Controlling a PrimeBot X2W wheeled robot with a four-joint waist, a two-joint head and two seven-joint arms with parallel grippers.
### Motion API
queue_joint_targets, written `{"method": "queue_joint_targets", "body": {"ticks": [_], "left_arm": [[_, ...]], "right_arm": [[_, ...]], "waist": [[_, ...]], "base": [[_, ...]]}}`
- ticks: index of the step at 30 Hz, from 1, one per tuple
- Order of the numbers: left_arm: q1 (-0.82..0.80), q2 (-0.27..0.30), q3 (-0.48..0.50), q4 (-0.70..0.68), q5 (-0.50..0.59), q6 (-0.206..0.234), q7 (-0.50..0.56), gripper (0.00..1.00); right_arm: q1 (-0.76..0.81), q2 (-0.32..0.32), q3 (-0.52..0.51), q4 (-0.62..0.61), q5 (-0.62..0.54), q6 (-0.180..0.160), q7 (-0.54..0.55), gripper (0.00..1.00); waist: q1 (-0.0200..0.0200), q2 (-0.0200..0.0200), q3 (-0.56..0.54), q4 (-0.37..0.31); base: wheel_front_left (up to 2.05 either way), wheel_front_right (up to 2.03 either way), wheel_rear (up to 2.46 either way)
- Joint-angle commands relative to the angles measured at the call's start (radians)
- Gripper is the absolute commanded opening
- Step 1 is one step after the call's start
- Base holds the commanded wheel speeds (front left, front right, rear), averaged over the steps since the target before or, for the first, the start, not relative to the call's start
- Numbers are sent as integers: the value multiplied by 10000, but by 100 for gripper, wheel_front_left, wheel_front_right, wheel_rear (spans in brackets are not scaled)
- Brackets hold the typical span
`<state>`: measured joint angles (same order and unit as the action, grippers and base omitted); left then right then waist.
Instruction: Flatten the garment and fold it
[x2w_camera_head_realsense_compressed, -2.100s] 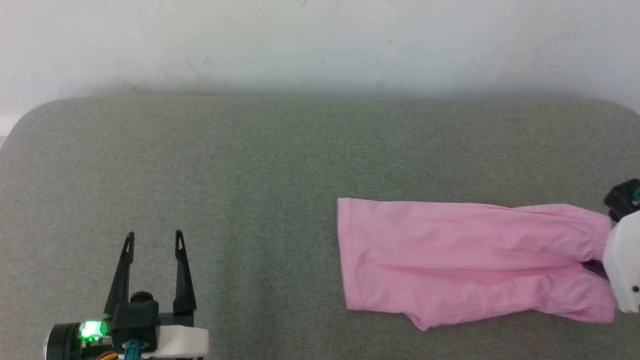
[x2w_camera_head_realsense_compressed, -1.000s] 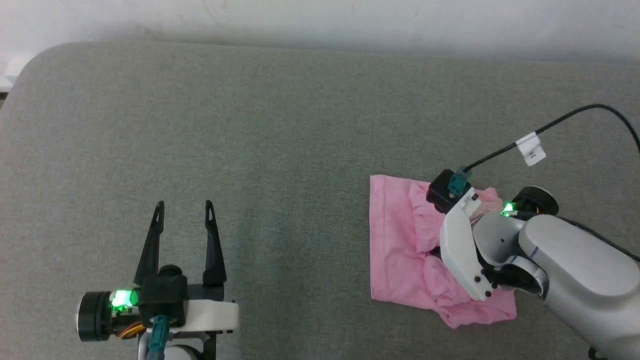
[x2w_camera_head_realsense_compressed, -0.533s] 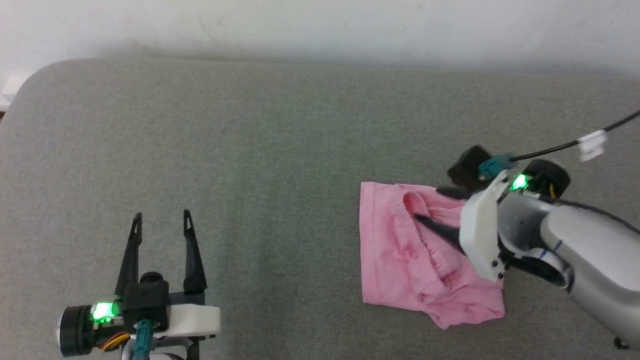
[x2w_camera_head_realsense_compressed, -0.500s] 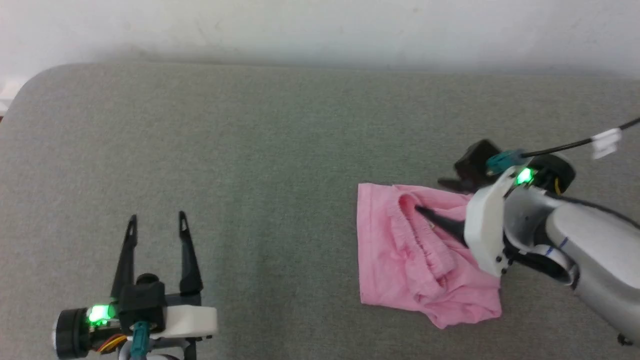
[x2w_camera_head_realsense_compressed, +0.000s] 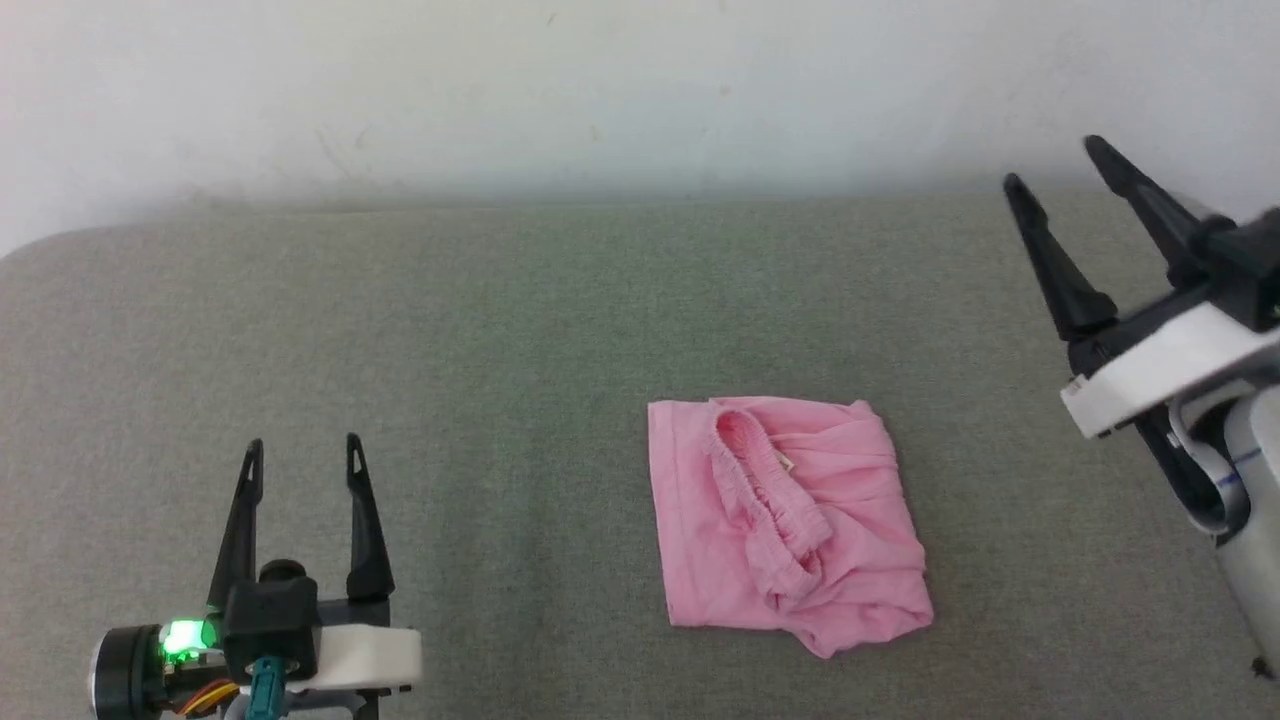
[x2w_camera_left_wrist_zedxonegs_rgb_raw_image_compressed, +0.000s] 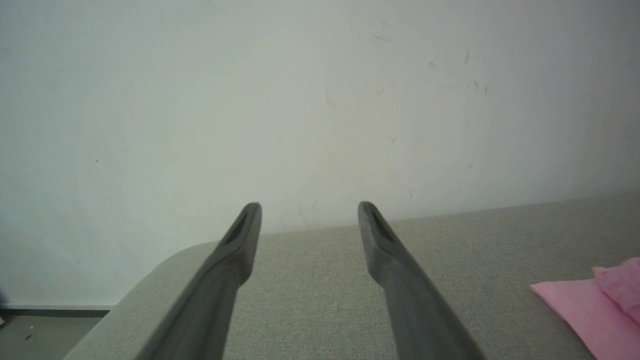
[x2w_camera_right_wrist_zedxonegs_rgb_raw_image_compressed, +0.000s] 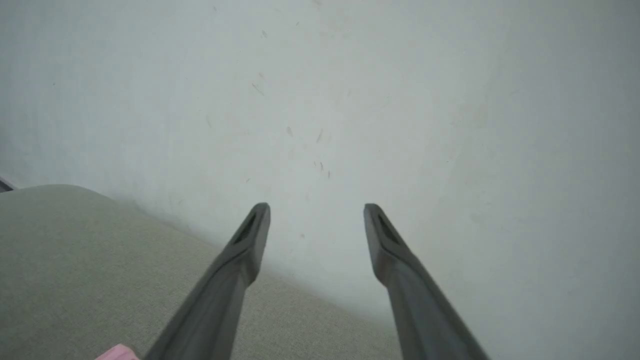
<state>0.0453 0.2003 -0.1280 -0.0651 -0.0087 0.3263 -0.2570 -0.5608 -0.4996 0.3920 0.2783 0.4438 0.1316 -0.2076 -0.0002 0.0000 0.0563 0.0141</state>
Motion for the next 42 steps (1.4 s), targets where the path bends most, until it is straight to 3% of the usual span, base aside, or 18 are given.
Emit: {"method": "queue_joint_targets", "body": {"ticks": [1,10,14,17,21,23,34,38,42], "left_arm": [[179,91,31,-47,-75,-59,-47,100],[351,109,118,23,-215,-388,-47,100],[390,76,131,82,-208,-483,-47,100],[414,51,186,106,-203,-508,-47,100],[374,30,229,171,-188,-575,-47,100],[330,4,221,198,-176,-614,-47,100],[53,-186,131,229,-162,-860,-47,100],[-199,-268,93,223,-136,-945,-47,100],[-499,-345,11,254,-94,-1043,-47,100]], "right_arm": [[396,313,-420,-39,-324,-9,-172,100],[3508,2909,-3849,-2008,-2481,-9,-536,100],[4745,3786,-4302,-2622,-2906,-9,-539,100],[4932,3903,-4255,-2827,-2983,-9,-540,100],[4056,3307,-3994,-2876,-2533,-9,-478,100],[3382,2741,-3682,-2783,-2116,-9,79,100],[1032,-163,-738,-1150,2023,-9,7559,100],[850,-596,4,-481,3329,-9,9160,100],[866,-495,177,390,4391,-9,9927,100]], "waist": [[2,0,-125,-113],[2,0,-262,-58],[2,0,-299,19],[2,0,-297,-8],[2,0,-325,-20],[2,0,-312,16],[2,0,139,610],[2,0,523,887],[2,0,911,1165]], "base": [[0,0,0],[0,0,0],[0,0,0],[0,0,0],[0,0,0],[0,0,0],[0,0,0],[0,0,0],[0,0,0]]}}
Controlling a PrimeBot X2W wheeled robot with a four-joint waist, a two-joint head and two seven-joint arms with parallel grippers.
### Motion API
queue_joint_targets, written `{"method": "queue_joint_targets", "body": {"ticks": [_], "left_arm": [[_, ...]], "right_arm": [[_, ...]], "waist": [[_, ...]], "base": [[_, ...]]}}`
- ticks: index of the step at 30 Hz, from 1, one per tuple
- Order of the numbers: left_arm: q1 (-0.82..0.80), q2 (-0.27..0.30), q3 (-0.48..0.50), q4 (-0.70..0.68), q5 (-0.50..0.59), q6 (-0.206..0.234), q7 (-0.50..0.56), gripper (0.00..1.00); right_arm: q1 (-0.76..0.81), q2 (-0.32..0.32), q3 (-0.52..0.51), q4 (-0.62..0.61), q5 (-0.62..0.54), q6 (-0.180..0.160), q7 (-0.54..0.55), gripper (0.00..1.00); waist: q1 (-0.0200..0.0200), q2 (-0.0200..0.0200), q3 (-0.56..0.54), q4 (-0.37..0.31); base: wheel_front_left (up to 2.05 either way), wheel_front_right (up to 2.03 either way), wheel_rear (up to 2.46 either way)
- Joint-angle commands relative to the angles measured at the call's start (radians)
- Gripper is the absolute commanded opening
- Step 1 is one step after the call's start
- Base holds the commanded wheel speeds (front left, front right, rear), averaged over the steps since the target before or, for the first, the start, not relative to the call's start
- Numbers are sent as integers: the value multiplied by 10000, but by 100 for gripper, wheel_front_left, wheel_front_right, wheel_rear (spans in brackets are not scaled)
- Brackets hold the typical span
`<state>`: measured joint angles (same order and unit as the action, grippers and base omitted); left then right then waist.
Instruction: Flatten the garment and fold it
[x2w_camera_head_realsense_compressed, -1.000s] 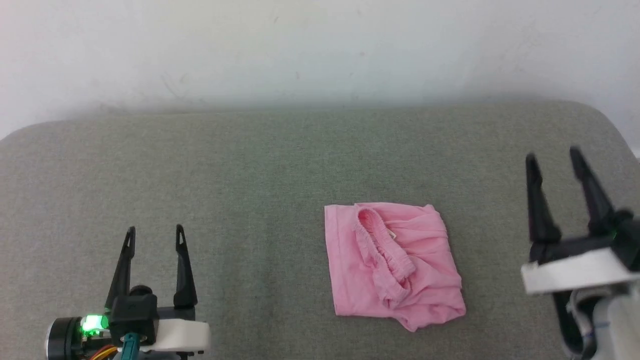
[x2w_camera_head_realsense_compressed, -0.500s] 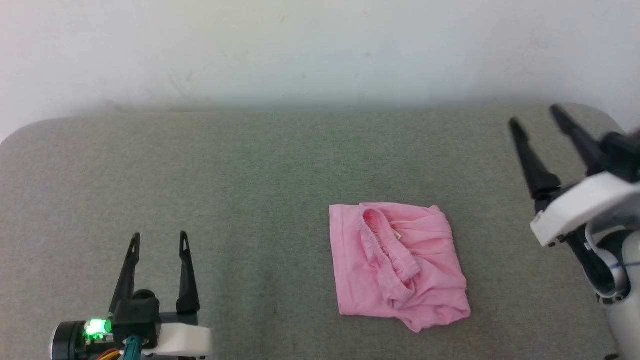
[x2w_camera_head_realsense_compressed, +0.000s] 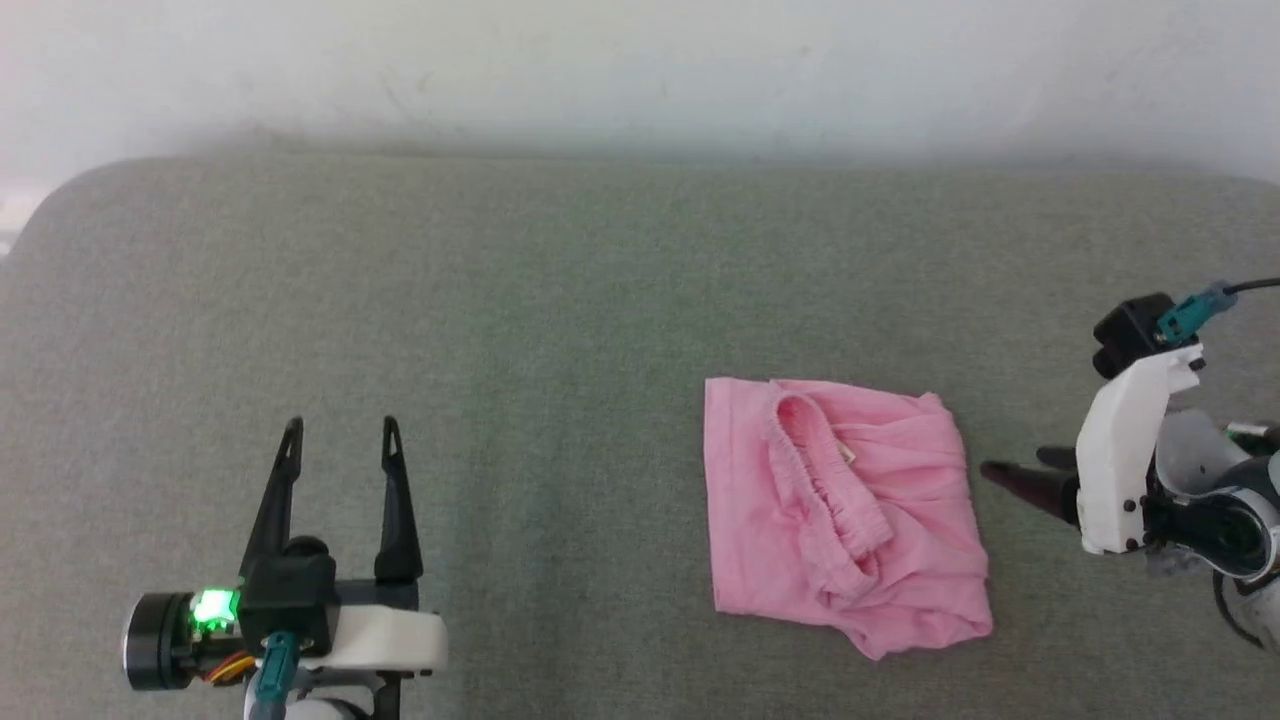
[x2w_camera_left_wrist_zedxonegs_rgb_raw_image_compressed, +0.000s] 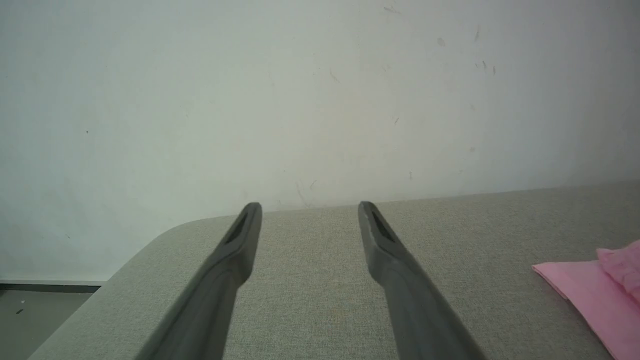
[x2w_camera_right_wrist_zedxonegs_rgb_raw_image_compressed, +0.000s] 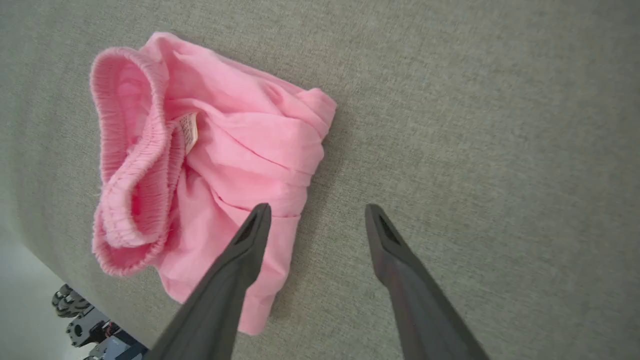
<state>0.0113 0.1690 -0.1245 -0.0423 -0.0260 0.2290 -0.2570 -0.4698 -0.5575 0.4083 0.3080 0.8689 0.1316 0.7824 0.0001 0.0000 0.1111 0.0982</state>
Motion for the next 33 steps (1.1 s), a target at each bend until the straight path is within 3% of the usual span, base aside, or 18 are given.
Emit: {"method": "queue_joint_targets", "body": {"ticks": [1,7,14,15,16,17,24,33], "left_arm": [[-239,-55,-51,35,89,-96,-47,100],[-590,-154,-108,87,110,-164,-47,100],[-896,-212,-172,221,153,-232,-47,100],[-908,-210,-161,231,157,-226,-47,100],[-909,-204,-146,241,159,-217,-47,100],[-899,-193,-124,251,158,-208,-47,100],[-692,-124,42,268,137,-140,-47,100],[-372,19,348,-17,129,-81,-47,100]], "right_arm": [[-24,184,44,257,375,-9,88,100],[-44,703,254,942,1089,-9,-165,100],[13,1130,1285,1727,1342,-9,-650,100],[7,1125,1424,1754,1398,-9,-692,85],[-25,1091,1579,1741,1403,-9,-775,14],[-67,1037,1723,1709,1424,-9,-883,0],[-726,456,2551,782,1502,-9,-2054,0],[-2048,-988,3933,-1491,995,-9,-2896,0]], "waist": [[-1,0,460,399],[-1,0,906,640],[-1,0,1157,805],[-1,0,1159,800],[-1,0,1146,783],[-1,0,1121,753],[-1,0,787,203],[-1,0,1024,-1613]], "base": [[0,0,0],[0,0,0],[0,0,0],[0,0,0],[0,0,0],[0,0,0],[0,0,0],[0,0,0]]}}
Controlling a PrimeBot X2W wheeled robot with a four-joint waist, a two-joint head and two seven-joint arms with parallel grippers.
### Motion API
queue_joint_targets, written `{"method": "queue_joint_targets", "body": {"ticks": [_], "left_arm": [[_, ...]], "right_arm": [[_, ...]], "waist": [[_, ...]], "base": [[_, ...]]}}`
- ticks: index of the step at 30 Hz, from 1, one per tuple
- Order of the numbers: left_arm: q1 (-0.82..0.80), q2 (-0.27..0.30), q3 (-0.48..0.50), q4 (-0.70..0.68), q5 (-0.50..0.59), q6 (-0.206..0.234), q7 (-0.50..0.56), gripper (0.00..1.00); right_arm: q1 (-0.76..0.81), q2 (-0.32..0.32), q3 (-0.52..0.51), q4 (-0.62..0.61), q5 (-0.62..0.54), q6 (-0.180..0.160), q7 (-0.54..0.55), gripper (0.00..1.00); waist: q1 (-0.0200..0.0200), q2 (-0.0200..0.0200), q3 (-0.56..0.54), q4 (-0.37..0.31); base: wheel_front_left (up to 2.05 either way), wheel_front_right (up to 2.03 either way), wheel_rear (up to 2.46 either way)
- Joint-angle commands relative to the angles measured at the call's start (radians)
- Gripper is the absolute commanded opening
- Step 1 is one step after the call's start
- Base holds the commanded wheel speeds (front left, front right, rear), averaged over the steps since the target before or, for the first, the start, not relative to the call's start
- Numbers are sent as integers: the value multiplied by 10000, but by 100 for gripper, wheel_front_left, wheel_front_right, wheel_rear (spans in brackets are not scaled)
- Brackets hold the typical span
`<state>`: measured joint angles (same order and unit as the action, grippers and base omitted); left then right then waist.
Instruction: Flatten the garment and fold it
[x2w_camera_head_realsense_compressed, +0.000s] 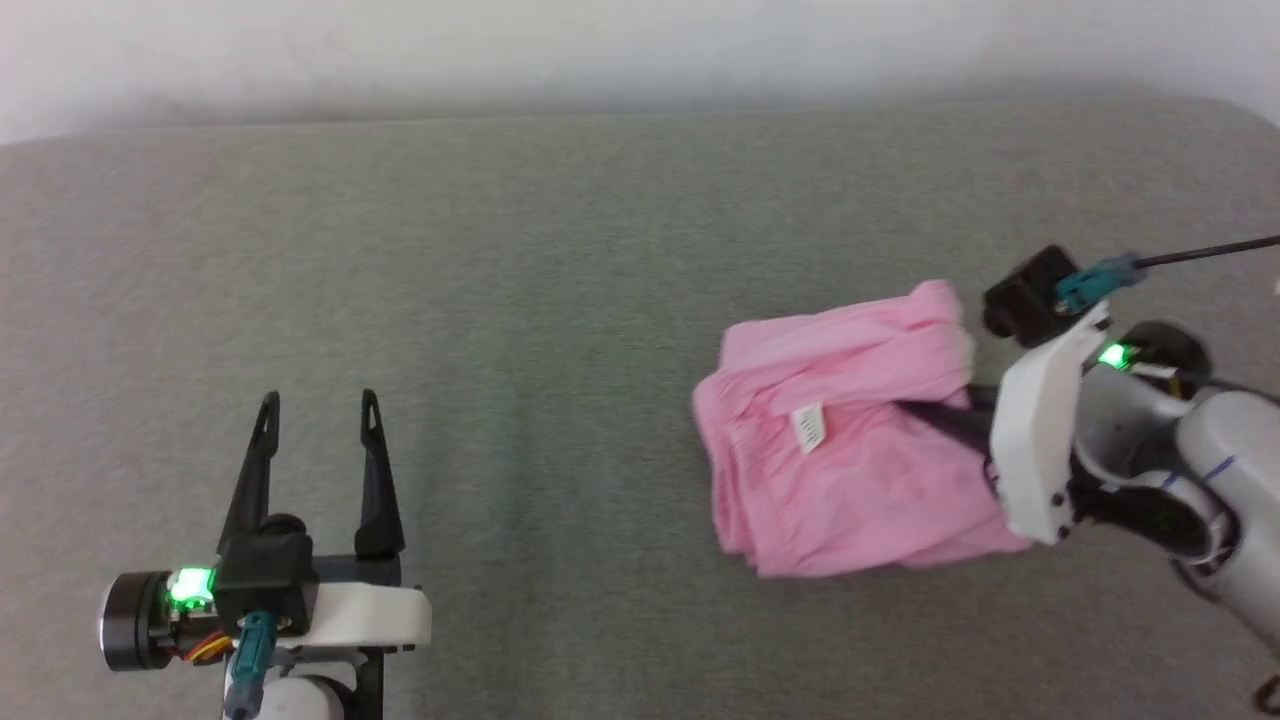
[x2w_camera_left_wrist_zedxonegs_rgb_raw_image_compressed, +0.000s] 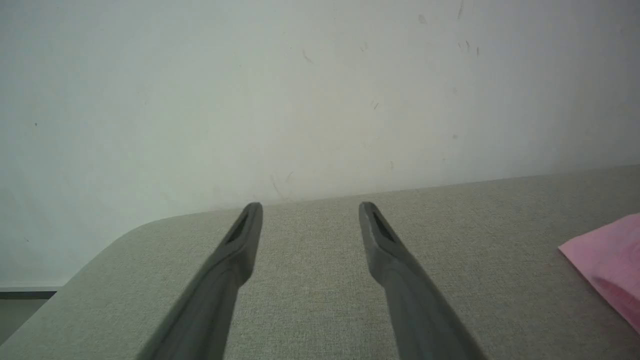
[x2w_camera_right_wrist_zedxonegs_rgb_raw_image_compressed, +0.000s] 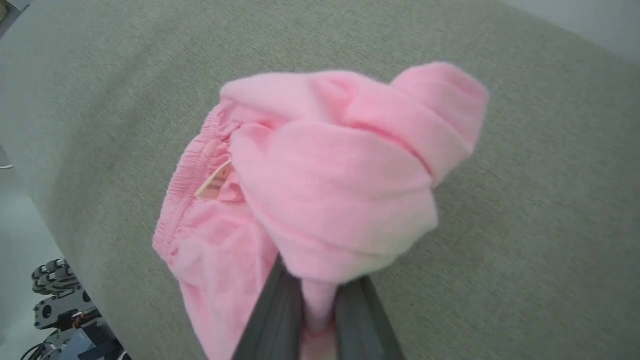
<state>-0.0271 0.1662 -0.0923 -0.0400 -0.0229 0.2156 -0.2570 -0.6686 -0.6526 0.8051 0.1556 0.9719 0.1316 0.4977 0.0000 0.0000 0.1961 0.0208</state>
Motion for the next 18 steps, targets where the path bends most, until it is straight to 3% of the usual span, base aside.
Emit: {"method": "queue_joint_targets", "body": {"ticks": [1,9,18], "left_arm": [[-1,57,40,-100,123,73,-47,100],[-371,417,333,-469,209,95,-47,100],[-1026,952,413,-1069,369,36,-47,100]], "right_arm": [[-197,-262,50,-104,-121,-9,-69,0],[-1148,-1692,345,-229,-877,-9,-67,0],[-2259,-2580,60,1990,-2397,-9,-352,0]], "waist": [[0,0,283,-1051],[0,0,1564,-2463],[0,0,3110,-2739]], "base": [[0,0,0],[0,0,0],[0,0,0]]}}
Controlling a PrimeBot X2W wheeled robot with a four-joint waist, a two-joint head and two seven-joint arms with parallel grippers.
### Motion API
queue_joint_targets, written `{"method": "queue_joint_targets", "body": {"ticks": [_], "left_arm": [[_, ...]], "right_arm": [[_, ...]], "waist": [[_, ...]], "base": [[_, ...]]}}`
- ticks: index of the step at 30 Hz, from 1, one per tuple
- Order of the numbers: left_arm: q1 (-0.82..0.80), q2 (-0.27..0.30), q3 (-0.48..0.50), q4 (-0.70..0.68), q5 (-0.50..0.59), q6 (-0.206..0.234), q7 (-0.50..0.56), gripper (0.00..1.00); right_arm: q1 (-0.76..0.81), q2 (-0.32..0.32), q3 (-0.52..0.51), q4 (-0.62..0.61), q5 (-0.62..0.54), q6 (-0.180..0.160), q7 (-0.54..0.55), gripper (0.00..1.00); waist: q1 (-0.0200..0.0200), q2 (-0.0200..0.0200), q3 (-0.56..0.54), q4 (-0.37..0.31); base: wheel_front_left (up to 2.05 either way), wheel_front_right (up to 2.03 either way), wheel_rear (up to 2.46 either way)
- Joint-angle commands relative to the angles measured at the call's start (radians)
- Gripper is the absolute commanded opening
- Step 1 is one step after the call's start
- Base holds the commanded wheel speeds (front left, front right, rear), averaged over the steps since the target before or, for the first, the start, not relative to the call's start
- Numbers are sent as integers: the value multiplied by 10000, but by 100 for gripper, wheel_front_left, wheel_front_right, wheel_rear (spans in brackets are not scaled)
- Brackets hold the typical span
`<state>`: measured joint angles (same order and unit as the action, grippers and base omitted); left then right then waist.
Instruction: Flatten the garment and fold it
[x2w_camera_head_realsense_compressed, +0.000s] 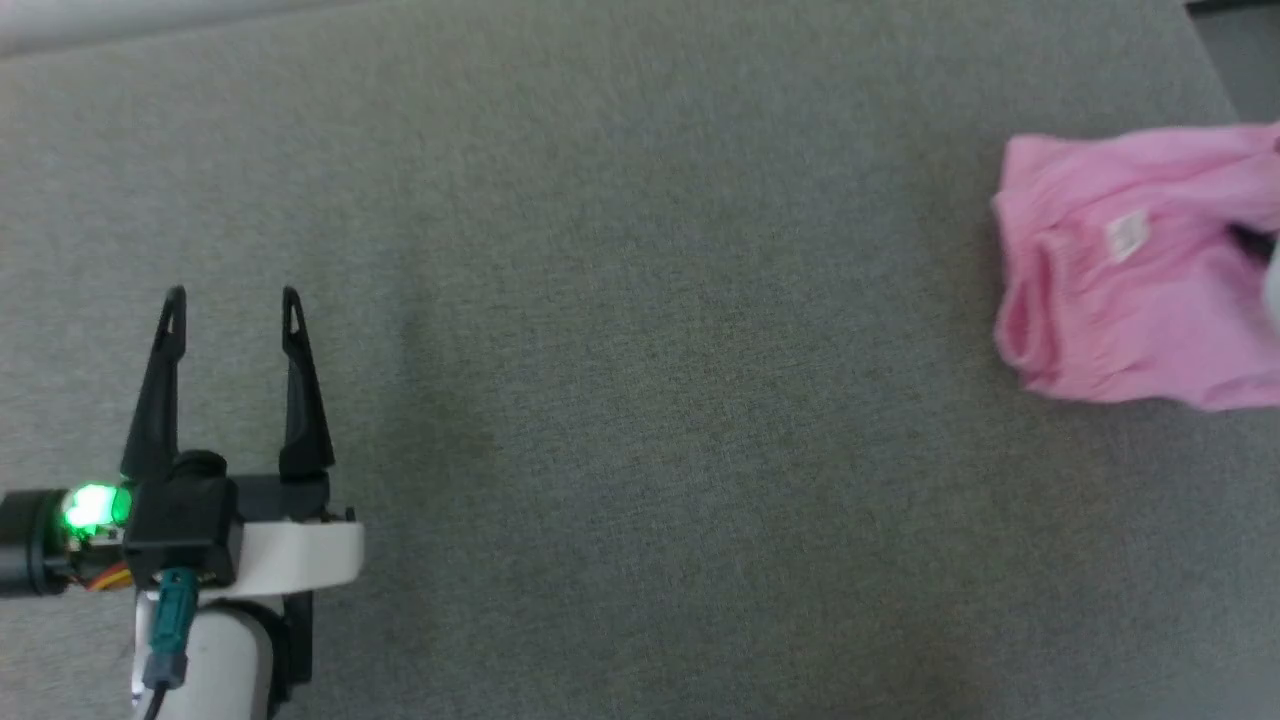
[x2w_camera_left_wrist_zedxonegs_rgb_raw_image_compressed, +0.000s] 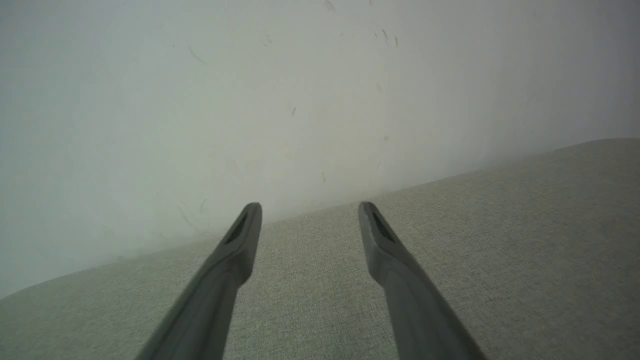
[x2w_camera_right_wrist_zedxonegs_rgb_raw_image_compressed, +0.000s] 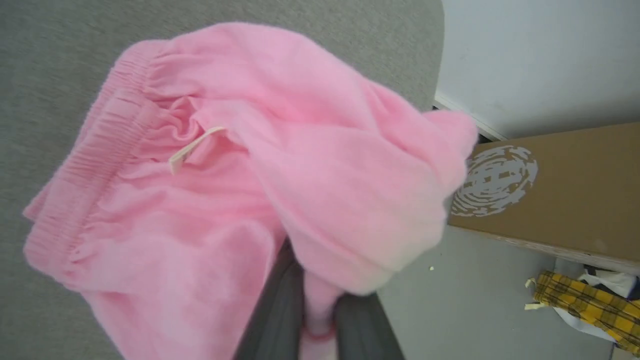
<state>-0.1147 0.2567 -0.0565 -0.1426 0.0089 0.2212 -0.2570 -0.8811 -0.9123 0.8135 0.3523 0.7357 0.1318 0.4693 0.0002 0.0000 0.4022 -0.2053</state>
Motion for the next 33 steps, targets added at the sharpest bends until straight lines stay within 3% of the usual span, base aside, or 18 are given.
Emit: {"method": "queue_joint_targets", "body": {"ticks": [1,10,16,17,18,25,29,33], "left_arm": [[-220,107,69,-128,60,-18,-47,100],[-642,408,-60,-670,170,66,-47,100],[-723,403,-218,-755,144,215,-47,100],[-713,384,-260,-731,132,236,-47,100],[-707,356,-293,-709,114,269,-47,100],[-421,128,-470,-444,-74,452,-47,100],[-195,-20,-554,-177,-197,481,-47,100],[49,-115,-548,-7,-285,504,-47,100]], "right_arm": [[-246,27,-124,357,-176,-11,-165,0],[-911,627,-1188,3061,-809,-11,-941,0],[-979,1215,-1351,3973,-956,-11,-1239,0],[-955,1266,-1334,4116,-1016,-11,-1299,22],[-942,1294,-1310,4255,-1082,-11,-1352,100],[-1079,1163,-1523,4680,-1384,-11,-2096,100],[-1356,946,-1914,4550,-1897,-11,-3361,100],[-1537,1168,-2347,4425,-2408,-11,-4596,100]], "waist": [[-2,0,1202,-473],[-2,0,1995,-281],[-2,0,1942,-129],[-2,0,1857,-95],[-2,0,1757,-61],[-2,0,563,211],[-2,0,-263,477],[-2,0,-832,680]], "base": [[0,0,0],[0,0,0],[0,0,0],[0,0,0],[0,0,0],[0,0,0],[0,0,0],[0,0,0]]}}
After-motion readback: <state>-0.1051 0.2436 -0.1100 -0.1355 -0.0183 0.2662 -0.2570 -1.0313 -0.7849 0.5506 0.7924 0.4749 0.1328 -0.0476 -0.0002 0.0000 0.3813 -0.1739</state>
